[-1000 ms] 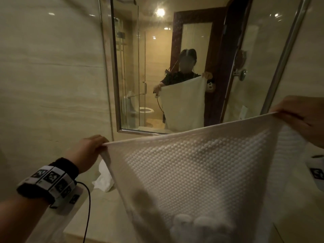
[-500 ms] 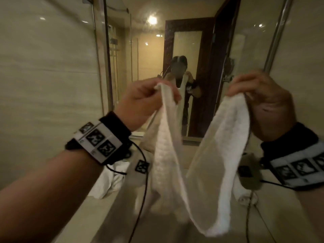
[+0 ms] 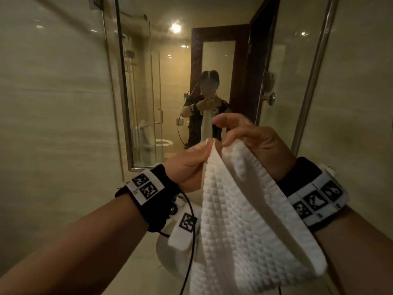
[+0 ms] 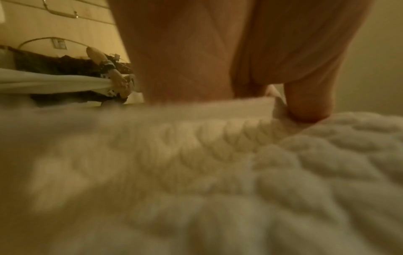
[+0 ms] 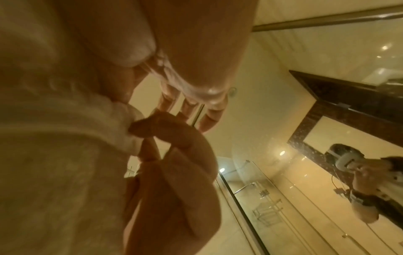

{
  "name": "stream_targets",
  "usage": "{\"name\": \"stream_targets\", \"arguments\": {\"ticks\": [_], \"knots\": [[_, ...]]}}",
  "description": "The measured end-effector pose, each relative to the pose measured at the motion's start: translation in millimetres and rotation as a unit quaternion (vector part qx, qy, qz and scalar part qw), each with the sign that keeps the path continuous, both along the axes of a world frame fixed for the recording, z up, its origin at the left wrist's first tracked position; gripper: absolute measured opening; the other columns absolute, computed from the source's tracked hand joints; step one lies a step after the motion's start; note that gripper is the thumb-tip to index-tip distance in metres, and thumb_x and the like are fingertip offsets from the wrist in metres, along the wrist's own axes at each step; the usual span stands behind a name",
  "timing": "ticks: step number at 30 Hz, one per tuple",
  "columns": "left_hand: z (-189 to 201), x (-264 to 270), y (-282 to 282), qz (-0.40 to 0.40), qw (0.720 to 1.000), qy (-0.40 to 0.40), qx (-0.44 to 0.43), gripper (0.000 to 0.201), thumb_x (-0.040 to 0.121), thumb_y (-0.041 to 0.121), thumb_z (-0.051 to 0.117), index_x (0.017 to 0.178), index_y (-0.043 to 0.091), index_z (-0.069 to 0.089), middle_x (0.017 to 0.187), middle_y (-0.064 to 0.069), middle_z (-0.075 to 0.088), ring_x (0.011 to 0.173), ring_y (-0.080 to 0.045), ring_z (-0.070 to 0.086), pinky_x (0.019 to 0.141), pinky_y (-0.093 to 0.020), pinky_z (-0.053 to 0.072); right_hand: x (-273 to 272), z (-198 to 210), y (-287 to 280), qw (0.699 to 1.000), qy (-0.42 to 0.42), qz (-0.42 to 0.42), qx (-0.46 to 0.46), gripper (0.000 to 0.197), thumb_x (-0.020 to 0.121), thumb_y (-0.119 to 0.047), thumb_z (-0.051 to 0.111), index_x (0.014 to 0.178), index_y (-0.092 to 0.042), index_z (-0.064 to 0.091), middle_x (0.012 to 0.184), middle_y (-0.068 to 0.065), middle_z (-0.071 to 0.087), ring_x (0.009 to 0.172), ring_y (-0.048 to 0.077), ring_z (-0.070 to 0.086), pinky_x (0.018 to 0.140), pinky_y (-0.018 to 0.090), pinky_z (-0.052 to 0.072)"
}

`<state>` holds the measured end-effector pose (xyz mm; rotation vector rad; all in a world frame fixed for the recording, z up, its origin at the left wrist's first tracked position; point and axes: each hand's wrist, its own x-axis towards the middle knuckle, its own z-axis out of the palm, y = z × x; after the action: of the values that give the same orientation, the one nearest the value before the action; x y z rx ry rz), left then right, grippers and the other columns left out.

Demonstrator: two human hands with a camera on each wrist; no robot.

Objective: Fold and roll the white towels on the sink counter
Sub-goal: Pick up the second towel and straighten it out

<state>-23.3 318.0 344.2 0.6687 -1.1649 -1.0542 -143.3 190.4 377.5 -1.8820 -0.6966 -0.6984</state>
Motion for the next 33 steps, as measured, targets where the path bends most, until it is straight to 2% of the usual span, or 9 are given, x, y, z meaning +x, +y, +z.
{"name": "stream_targets", "arguments": {"ticks": [3, 7, 10, 15, 18, 22, 26, 30, 33], "knots": [[-3.4, -5.9, -3.7, -0.044, 0.999, 0.020, -0.012, 0.054, 0.084, 0.031, 0.069, 0.116, -0.003, 0.042, 0.107, -0.017, 0.065, 0.099, -0.027, 0.063, 0.090, -0.040, 0.050, 1.7, -6.9, -4.0, 1.000, 0.002, 0.016, 0.018, 0.043, 0.085, 0.010, 0.053, 0.087, -0.027, 0.075, 0.125, -0.012, 0.059, 0.127, 0.012, 0.048, 0.103, 0.026, 0.039], [-3.4, -13.0, -5.9, -0.038, 0.999, 0.005, -0.008, 0.040, 0.084, 0.031, 0.068, 0.111, 0.003, 0.061, 0.106, -0.013, 0.068, 0.098, -0.025, 0.066, 0.089, -0.039, 0.051, -3.8, -8.3, -10.3, 1.000, 0.019, 0.004, 0.014, 0.049, 0.086, 0.013, 0.051, 0.089, -0.029, 0.075, 0.128, -0.006, 0.057, 0.129, 0.018, 0.047, 0.104, 0.029, 0.039], [1.4, -15.8, -6.6, 0.066, 0.997, -0.035, -0.007, 0.035, 0.087, 0.036, 0.060, 0.101, 0.005, 0.066, 0.099, -0.014, 0.069, 0.091, -0.027, 0.066, 0.085, -0.040, 0.052, -13.2, -8.2, -12.8, 0.998, 0.033, -0.044, 0.018, 0.013, 0.080, -0.021, 0.070, 0.089, -0.030, 0.074, 0.130, 0.000, 0.055, 0.128, 0.019, 0.048, 0.101, 0.030, 0.044], [18.0, -15.7, 2.0, 0.326, 0.931, -0.162, -0.012, 0.030, 0.089, 0.036, 0.049, 0.076, 0.019, 0.070, 0.079, -0.007, 0.066, 0.076, -0.027, 0.060, 0.078, -0.044, 0.050, -53.7, -36.2, -32.7, 0.972, 0.145, -0.041, 0.182, 0.024, 0.088, -0.037, 0.056, 0.097, -0.021, 0.072, 0.134, 0.001, 0.057, 0.127, 0.023, 0.052, 0.102, 0.044, 0.044], [24.8, -19.4, 7.6, 0.389, 0.879, -0.271, -0.055, 0.033, 0.097, 0.029, 0.045, 0.077, 0.014, 0.066, 0.071, 0.002, 0.064, 0.068, -0.016, 0.061, 0.066, -0.030, 0.053, -77.6, -70.6, -29.3, 0.955, 0.249, -0.163, -0.015, 0.042, 0.078, -0.067, 0.058, 0.105, -0.036, 0.066, 0.120, -0.018, 0.061, 0.114, 0.005, 0.057, 0.098, 0.032, 0.048], [24.9, -17.3, 7.0, 0.403, 0.846, -0.344, -0.056, 0.032, 0.094, 0.034, 0.044, 0.076, 0.015, 0.063, 0.070, 0.004, 0.061, 0.065, -0.011, 0.059, 0.062, -0.023, 0.051, -91.8, -106.3, -16.9, 0.928, 0.215, -0.298, -0.061, 0.044, 0.072, -0.040, 0.079, 0.105, -0.027, 0.054, 0.098, -0.031, 0.060, 0.082, -0.002, 0.062, 0.067, 0.019, 0.051], [20.1, -11.4, 2.5, 0.388, 0.843, -0.367, -0.063, 0.031, 0.093, 0.037, 0.047, 0.072, 0.021, 0.064, 0.066, 0.010, 0.061, 0.062, -0.009, 0.056, 0.062, -0.024, 0.046, -97.5, -119.7, -23.2, 0.925, 0.201, -0.323, 0.011, 0.057, 0.070, -0.030, 0.083, 0.113, -0.041, 0.047, 0.107, -0.028, 0.063, 0.092, -0.004, 0.064, 0.070, 0.013, 0.050], [16.9, -6.4, 1.5, 0.360, 0.843, -0.393, -0.074, 0.033, 0.090, 0.041, 0.048, 0.073, 0.017, 0.062, 0.069, 0.006, 0.060, 0.065, -0.013, 0.056, 0.065, -0.028, 0.045, -100.4, -129.7, -34.1, 0.919, 0.230, -0.319, -0.036, 0.033, 0.076, -0.030, 0.078, 0.105, -0.038, 0.063, 0.100, -0.019, 0.071, 0.091, -0.003, 0.065, 0.081, 0.023, 0.054], [16.1, 3.9, 7.7, 0.365, 0.830, -0.418, -0.060, 0.033, 0.089, 0.044, 0.048, 0.073, 0.019, 0.062, 0.068, 0.009, 0.059, 0.065, -0.009, 0.055, 0.065, -0.023, 0.045, -112.9, -122.4, -44.7, 0.893, 0.279, -0.348, -0.059, 0.009, 0.079, -0.043, 0.068, 0.076, -0.034, 0.071, 0.075, -0.008, 0.073, 0.069, 0.005, 0.067, 0.070, 0.025, 0.055]]}}
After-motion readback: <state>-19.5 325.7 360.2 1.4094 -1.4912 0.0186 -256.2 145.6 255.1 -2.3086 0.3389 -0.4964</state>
